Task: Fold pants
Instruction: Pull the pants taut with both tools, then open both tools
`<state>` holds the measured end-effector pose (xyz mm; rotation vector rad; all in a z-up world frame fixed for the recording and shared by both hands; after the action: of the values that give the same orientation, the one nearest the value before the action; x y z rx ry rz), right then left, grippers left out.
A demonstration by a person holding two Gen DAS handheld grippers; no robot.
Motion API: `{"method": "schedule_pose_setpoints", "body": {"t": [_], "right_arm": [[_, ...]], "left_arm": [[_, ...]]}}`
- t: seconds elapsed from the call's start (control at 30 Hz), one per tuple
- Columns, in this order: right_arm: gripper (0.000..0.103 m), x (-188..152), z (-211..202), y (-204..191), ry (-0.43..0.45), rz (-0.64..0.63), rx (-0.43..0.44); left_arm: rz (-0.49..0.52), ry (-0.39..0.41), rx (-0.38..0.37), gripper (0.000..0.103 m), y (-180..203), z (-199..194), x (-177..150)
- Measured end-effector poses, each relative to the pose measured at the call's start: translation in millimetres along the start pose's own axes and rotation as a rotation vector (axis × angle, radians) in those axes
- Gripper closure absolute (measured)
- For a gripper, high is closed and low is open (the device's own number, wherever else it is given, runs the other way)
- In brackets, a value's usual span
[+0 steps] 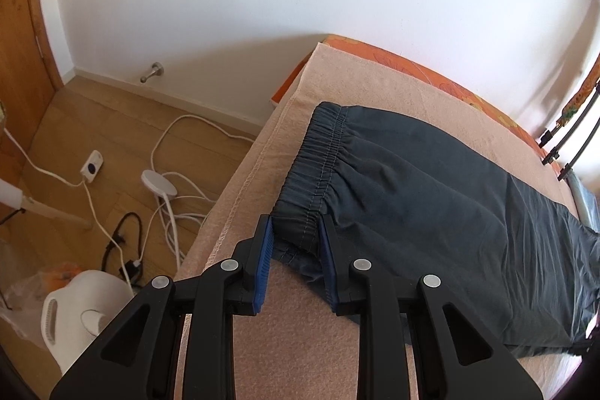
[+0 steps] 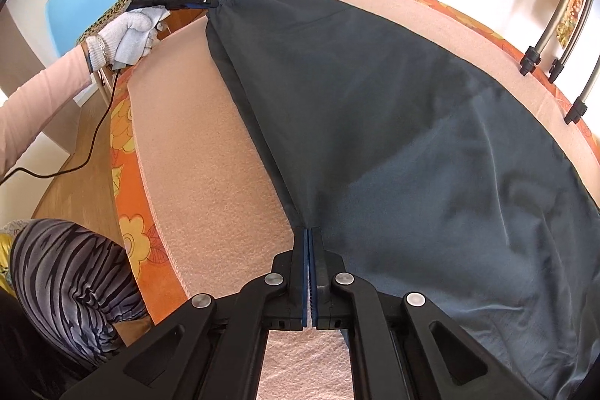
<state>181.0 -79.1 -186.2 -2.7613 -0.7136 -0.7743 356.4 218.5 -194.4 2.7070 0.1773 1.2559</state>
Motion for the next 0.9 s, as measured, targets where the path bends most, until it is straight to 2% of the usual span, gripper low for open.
{"method": "schedule_pose_setpoints", "body": {"t": [0.13, 0.2, 0.23, 0.27, 0.3, 0.33, 0.4, 0.63, 0.83, 0.9], "right_arm": [[0.103, -8, 11, -4, -0.040, -0.017, 0.000], [0.099, -7, 11, -5, -0.041, -0.012, 0.008], [0.097, -7, 8, -6, -0.033, -0.002, 0.020], [0.081, -6, 5, -7, -0.021, 0.003, 0.021], [0.073, -6, 0, -6, 0.001, 0.009, 0.015], [0.069, -5, -5, -5, 0.023, 0.016, 0.010], [0.069, -2, -14, -4, 0.053, 0.034, 0.006], [0.069, 5, -34, 1, 0.115, 0.059, -0.023], [0.069, 16, -32, -4, 0.131, 0.057, -0.027], [0.069, 21, -31, -5, 0.140, 0.059, -0.025]], "left_arm": [[-0.042, 0.004, -0.003, 0.072, -3, -6, 3], [-0.091, -0.001, -0.020, 0.059, -6, -10, 4], [-0.118, 0.004, -0.021, 0.056, -7, -12, 4], [-0.157, 0.007, -0.021, 0.050, -10, -13, 4], [-0.209, 0.002, -0.026, 0.043, -12, -13, 3], [-0.262, -0.011, -0.038, 0.042, -15, -12, 2], [-0.332, -0.032, -0.066, 0.042, -18, -7, -2], [-0.452, -0.051, -0.046, 0.042, -18, 6, -5], [-0.428, -0.016, 0.020, 0.042, -10, 12, 0], [-0.416, 0.011, 0.047, 0.047, -8, 12, -1]]}}
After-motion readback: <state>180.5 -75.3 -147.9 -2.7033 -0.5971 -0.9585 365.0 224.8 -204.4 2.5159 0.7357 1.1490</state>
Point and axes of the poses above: each gripper's, at about its wrist camera, not at the fingertips, and z roughly the way its jaws point, y to its right, x to its top, the point moved 1 cm from there along z, roughly the way its jaws point, and after that the axes turned 12 degrees about y, right-handed, at the moved point
